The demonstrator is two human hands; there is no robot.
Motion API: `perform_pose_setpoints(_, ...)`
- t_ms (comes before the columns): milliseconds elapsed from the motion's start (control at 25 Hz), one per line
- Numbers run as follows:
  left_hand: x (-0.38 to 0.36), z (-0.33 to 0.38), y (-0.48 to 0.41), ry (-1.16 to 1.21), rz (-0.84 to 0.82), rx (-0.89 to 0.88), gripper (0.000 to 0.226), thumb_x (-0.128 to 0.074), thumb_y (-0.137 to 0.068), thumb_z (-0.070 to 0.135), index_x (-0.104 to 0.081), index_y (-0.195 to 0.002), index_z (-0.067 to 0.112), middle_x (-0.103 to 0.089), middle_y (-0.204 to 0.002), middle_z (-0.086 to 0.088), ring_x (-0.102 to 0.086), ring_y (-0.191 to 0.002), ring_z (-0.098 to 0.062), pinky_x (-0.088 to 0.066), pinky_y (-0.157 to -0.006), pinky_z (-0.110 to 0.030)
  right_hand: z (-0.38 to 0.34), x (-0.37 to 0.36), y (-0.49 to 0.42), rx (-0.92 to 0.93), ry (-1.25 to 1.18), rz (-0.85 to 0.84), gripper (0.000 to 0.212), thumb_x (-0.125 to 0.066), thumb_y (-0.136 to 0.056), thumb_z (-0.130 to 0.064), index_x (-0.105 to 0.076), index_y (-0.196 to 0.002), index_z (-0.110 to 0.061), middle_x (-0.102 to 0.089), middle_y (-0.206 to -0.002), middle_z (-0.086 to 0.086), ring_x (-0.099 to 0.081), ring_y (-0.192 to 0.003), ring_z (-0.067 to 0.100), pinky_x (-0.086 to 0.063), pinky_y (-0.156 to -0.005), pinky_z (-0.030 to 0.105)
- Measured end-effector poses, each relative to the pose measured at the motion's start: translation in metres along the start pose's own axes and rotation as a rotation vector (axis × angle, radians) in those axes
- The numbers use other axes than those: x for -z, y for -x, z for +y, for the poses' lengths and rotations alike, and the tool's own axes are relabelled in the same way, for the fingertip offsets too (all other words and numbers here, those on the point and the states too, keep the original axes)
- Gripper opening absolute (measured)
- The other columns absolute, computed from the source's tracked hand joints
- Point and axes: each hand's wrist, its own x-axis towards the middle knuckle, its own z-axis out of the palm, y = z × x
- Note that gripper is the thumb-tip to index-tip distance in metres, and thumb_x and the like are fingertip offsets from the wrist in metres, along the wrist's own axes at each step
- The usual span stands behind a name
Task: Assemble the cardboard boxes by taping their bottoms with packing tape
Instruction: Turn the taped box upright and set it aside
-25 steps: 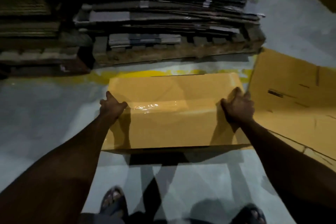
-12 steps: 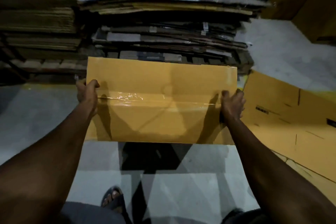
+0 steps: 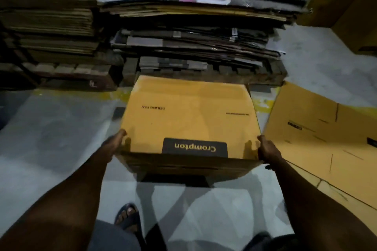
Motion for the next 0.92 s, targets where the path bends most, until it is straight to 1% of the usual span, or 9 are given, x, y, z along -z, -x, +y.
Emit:
perform_pose_setpoints(80, -0.023, -0.028, -0.021, -0.039, 0.006, 0.056, 0.073, -0.024, -0.098, 0.060, -0.041, -0.141, 0.005, -0.040, -0.146, -0.022, -0.041, -0.130, -0.039, -0.036, -0.103, -0.045, 0.001, -0.012, -0.014, 0.093, 0.186, 0.177, 0.042, -0.043, -0.100, -0.034, -0.041, -0.134, -0.010, -0.054, -0.120, 0.023, -0.056, -0.107, 0.042, -0.051, -0.090, 0.046)
perform_pose_setpoints(160, -0.037, -0.027, -0.030, -0.091, 0.114, 0.069, 0.071, -0.023, -0.099, 0.057, -0.039, -0.140, 0.001, -0.044, -0.140, -0.026, -0.044, -0.127, -0.042, -0.037, -0.103, -0.046, -0.013, -0.022, -0.016, 0.101, 0.153, 0.237, 0.045, -0.037, -0.099, -0.038, -0.044, -0.129, -0.005, -0.053, -0.122, 0.023, -0.054, -0.112, 0.042, -0.045, -0.090, 0.041)
perform_pose_setpoints(240, -0.046, -0.010, -0.039, -0.125, 0.223, 0.020, 0.064, -0.034, -0.099, 0.054, -0.040, -0.136, 0.001, -0.049, -0.133, -0.026, -0.049, -0.119, -0.044, -0.041, -0.098, -0.048, -0.026, -0.032, -0.024, 0.058, 0.032, 0.297, 0.053, -0.043, -0.092, -0.045, -0.044, -0.128, -0.006, -0.054, -0.123, 0.021, -0.053, -0.114, 0.042, -0.044, -0.095, 0.046)
perform_pose_setpoints(440, -0.045, 0.011, -0.050, 0.025, 0.168, -0.102, 0.054, -0.041, -0.092, 0.050, -0.046, -0.128, 0.010, -0.053, -0.118, -0.017, -0.051, -0.105, -0.036, -0.042, -0.083, -0.044, -0.037, -0.026, -0.028, 0.044, -0.151, 0.244, 0.045, -0.050, -0.084, -0.047, -0.043, -0.114, -0.013, -0.055, -0.116, 0.017, -0.053, -0.105, 0.039, -0.041, -0.099, 0.056)
perform_pose_setpoints(560, -0.029, 0.018, -0.045, 0.241, 0.115, -0.177, 0.052, -0.043, -0.083, 0.055, -0.051, -0.122, 0.020, -0.054, -0.118, -0.011, -0.050, -0.108, -0.032, -0.044, -0.088, -0.046, -0.036, -0.019, -0.023, 0.140, -0.227, 0.301, 0.042, -0.048, -0.094, -0.035, -0.045, -0.124, -0.006, -0.055, -0.119, 0.020, -0.051, -0.102, 0.036, -0.041, -0.087, 0.042)
perform_pose_setpoints(680, -0.011, 0.012, -0.067, 0.415, 0.109, -0.200, 0.068, -0.043, -0.065, 0.068, -0.057, -0.116, 0.025, -0.062, -0.117, -0.010, -0.056, -0.108, -0.032, -0.046, -0.093, -0.054, -0.039, -0.007, -0.010, 0.239, -0.400, 0.333, 0.030, -0.040, -0.100, -0.027, -0.047, -0.124, -0.009, -0.053, -0.106, 0.011, -0.048, -0.097, 0.027, -0.032, -0.075, 0.033)
perform_pose_setpoints(760, -0.007, 0.006, -0.058, 0.433, 0.129, -0.193, 0.068, -0.033, -0.072, 0.070, -0.058, -0.115, 0.025, -0.063, -0.116, -0.007, -0.057, -0.106, -0.028, -0.046, -0.094, -0.053, -0.035, 0.000, 0.000, 0.160, -0.534, 0.291, 0.031, -0.033, -0.097, -0.036, -0.052, -0.109, -0.014, -0.055, -0.100, 0.008, -0.051, -0.101, 0.029, -0.034, -0.076, 0.035)
perform_pose_setpoints(840, -0.005, 0.000, -0.023, 0.479, 0.152, -0.154, 0.059, -0.023, -0.091, 0.058, -0.059, -0.116, 0.018, -0.062, -0.121, -0.006, -0.055, -0.110, -0.025, -0.043, -0.099, -0.048, -0.016, 0.006, 0.004, 0.016, -0.619, 0.192, 0.044, -0.027, -0.094, -0.047, -0.055, -0.095, -0.014, -0.060, -0.108, 0.011, -0.054, -0.108, 0.033, -0.038, -0.085, 0.042)
perform_pose_setpoints(920, 0.000, -0.014, -0.008, 0.558, 0.122, -0.133, 0.055, -0.015, -0.101, 0.045, -0.055, -0.122, 0.013, -0.055, -0.132, -0.007, -0.049, -0.116, -0.025, -0.034, -0.100, -0.044, 0.008, 0.015, 0.005, -0.096, -0.710, 0.090, 0.056, -0.020, -0.098, -0.053, -0.058, -0.095, -0.012, -0.061, -0.112, 0.011, -0.055, -0.106, 0.034, -0.036, -0.091, 0.048)
